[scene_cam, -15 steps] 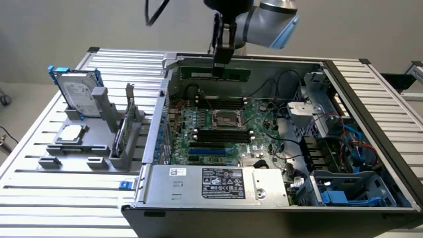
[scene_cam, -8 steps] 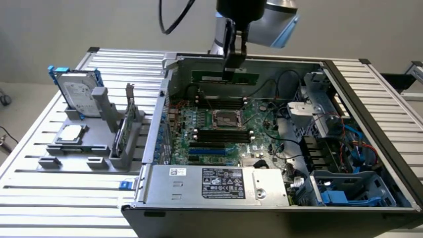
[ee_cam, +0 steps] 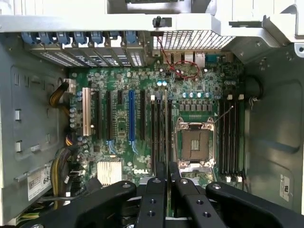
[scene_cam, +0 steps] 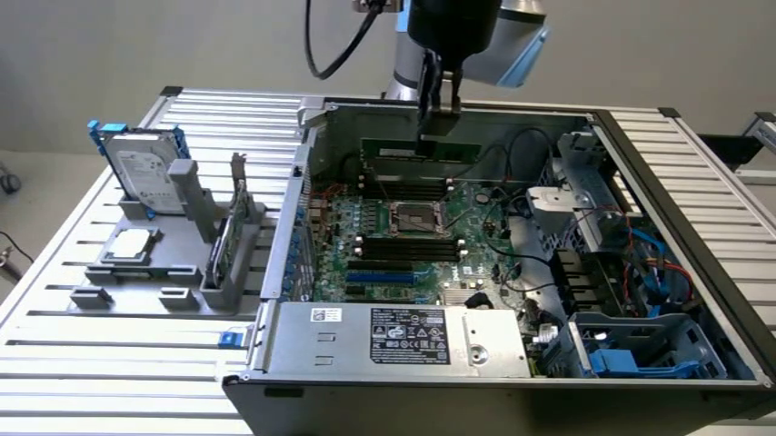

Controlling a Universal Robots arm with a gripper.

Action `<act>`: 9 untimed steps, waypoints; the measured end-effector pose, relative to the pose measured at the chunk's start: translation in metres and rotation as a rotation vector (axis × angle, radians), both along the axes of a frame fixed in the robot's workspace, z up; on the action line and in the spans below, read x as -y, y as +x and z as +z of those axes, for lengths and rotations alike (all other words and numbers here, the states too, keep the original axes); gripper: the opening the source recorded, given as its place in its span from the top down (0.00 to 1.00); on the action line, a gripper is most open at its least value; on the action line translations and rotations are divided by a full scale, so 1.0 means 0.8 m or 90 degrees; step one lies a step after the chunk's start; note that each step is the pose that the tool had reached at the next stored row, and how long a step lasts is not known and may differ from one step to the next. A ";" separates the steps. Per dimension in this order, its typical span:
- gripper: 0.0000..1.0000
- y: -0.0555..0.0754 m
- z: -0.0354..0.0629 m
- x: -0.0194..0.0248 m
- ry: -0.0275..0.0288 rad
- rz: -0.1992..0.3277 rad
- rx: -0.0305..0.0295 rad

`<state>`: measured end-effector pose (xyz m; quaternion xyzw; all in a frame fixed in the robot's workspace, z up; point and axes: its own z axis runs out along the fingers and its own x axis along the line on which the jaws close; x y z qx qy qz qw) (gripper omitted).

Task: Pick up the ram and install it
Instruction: 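Pick up the ram and move it above insertion slot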

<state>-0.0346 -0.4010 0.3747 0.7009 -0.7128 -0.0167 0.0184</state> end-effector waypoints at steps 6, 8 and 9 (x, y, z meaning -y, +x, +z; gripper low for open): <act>0.86 0.005 -0.014 -0.0033 0.0001 -0.004 0.0000; 0.86 0.007 -0.018 -0.0044 0.0000 -0.005 0.0000; 0.86 0.007 -0.021 -0.0049 0.0001 -0.005 0.0001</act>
